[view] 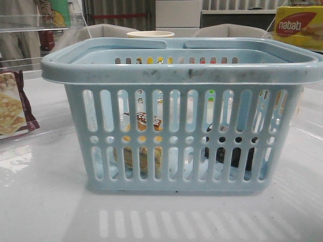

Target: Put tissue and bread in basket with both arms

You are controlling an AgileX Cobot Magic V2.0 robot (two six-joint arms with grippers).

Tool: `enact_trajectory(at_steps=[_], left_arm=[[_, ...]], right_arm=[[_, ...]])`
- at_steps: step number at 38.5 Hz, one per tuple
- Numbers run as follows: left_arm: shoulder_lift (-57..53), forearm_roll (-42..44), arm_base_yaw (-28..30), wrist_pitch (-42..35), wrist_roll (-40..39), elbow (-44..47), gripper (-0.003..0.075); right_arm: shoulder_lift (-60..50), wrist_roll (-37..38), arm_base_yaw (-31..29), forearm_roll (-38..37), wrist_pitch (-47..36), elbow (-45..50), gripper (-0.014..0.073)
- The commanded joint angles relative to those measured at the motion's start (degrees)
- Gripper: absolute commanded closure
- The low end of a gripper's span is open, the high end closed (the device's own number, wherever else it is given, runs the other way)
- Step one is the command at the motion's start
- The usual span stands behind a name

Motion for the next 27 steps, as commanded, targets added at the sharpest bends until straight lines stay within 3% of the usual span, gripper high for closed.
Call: enact_trajectory(at_steps=[1, 9, 16, 27], left_arm=[[-0.89, -0.54, -0.39, -5.02, -0.11, -0.07, 0.0629], [-0.89, -0.54, -0.39, -5.02, -0.11, -0.07, 0.0629], [-0.89, -0.54, -0.39, -5.02, -0.11, -0.07, 0.0629], [-0.89, -0.54, -0.39, -5.02, -0.11, -0.07, 0.0629]], right_arm=[[-3.47, -0.36, -4.84, -0.59, -12.31, 3.60, 0.0564], [-11.47, -0.36, -11.81, 4.61, -27.92, 14.88, 0.0564], [-17.12, -0.36, -16.40, 6.77, -36.45, 22.94, 0.0564], [-21.66, -0.36, -17.37, 6.77, -36.15, 26.03, 0.0564]])
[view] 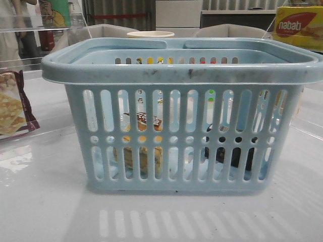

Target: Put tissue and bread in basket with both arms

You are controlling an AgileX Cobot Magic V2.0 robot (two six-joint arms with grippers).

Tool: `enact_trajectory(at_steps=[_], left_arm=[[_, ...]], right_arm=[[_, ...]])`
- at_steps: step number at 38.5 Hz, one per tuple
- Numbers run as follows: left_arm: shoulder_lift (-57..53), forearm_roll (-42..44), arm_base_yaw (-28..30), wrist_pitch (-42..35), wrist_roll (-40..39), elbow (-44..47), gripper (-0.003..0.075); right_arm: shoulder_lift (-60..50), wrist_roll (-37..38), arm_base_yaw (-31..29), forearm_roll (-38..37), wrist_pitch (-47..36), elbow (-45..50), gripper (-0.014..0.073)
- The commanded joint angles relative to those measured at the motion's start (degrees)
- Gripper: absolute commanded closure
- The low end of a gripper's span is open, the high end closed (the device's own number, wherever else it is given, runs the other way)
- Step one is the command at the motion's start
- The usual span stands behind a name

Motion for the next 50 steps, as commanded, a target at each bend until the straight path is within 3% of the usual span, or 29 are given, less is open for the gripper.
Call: enact_trajectory(at_steps=[1, 13, 22, 50], left_arm=[[-0.89, -0.54, -0.39, -4.93, -0.11, -0.07, 0.0629], [-0.89, -0.54, -0.39, -4.93, -0.11, -0.07, 0.0629], [-0.89, -0.54, -0.39, -4.93, -0.11, -0.07, 0.0629], [-0.89, -0.54, -0.39, -4.93, -0.11, -0.07, 0.0629]], right_arm=[[-1.00, -0.36, -0.33, 0.27, -5.30, 0.00, 0.0564], [-1.00, -0.25, -0.33, -0.23, -6.47, 0.00, 0.0564], [-1.00, 8.61, -0.33, -7.82, -10.41, 0.00, 0.0564], [-1.00, 12.76, -0.33, -10.18, -13.23, 0.00, 0.0564]])
